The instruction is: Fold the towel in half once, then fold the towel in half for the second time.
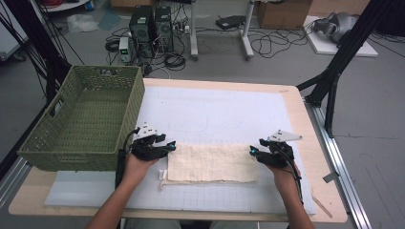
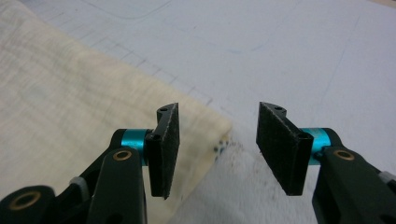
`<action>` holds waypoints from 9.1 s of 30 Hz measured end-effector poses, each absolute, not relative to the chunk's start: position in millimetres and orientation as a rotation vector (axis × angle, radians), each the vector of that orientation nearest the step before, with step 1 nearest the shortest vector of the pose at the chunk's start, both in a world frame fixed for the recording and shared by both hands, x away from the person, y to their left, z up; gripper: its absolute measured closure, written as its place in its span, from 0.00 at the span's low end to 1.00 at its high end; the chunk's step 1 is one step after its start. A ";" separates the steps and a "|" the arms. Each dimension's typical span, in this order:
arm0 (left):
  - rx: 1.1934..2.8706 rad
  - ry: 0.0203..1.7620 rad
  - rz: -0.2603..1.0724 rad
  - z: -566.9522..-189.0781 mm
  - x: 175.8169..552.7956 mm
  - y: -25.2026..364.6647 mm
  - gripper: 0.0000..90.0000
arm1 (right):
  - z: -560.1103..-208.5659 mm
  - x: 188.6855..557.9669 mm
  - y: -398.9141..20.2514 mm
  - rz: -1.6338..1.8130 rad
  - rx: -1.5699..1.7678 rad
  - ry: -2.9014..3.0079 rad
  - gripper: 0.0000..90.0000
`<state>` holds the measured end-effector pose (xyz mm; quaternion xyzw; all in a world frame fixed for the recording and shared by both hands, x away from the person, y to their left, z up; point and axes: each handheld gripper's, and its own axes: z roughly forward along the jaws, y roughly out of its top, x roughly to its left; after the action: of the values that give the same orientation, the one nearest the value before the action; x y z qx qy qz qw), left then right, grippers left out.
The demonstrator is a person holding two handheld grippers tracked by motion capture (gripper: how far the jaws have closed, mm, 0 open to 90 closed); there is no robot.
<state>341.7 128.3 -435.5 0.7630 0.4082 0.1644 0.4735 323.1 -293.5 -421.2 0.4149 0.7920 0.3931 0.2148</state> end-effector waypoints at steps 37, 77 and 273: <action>1.906 1.029 0.431 -449.0 365.0 123.4 0.88 | -445.9 364.0 -269.9 0.941 1.124 2.223 0.80; 1.686 0.840 0.342 -424.7 309.4 133.4 0.21 | -417.0 277.5 -317.9 1.238 1.103 2.065 0.13; 1.764 0.905 0.361 -434.5 288.0 154.7 0.54 | -432.1 288.6 -292.2 1.239 0.840 2.359 0.95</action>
<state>288.0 154.7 -434.5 0.7403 0.3798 0.1515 0.5337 288.6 -292.2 -432.1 0.2960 0.8317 0.4368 0.1728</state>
